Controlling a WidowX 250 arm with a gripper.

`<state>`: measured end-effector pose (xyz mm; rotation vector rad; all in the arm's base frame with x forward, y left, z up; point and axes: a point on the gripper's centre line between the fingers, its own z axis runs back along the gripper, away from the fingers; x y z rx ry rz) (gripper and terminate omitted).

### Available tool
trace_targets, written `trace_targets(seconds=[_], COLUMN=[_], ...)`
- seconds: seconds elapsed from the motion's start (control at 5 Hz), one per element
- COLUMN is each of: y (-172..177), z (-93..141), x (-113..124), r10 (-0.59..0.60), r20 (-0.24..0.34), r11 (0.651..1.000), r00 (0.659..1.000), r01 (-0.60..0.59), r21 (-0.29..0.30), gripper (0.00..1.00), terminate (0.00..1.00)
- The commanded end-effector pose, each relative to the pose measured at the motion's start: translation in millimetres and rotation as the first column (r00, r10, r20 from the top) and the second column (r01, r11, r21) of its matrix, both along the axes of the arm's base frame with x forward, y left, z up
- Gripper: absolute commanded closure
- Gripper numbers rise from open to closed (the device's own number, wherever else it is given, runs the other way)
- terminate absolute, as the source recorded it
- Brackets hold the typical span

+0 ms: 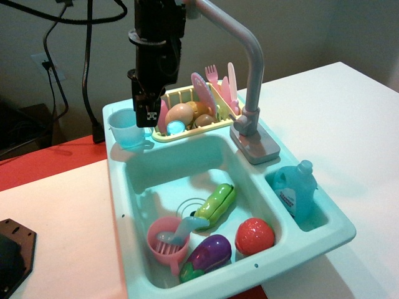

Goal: Put cup from counter to sink

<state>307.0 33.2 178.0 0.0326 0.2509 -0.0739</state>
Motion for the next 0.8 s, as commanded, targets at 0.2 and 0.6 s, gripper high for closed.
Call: trace_targets(seconds=[0.2,0.6], y=[8.4,23.6], z=[1.8,6.3], x=[-16.6,-37.2], r10=[0.013,0.037], r20=[0.010,0.011], r11=[1.000,0.999], r00=[1.000,0.999], r01=[-0.013,-0.037], r21=[0.018,0.037], gripper=[0.00,0.00], terminate=[0.00,0.00])
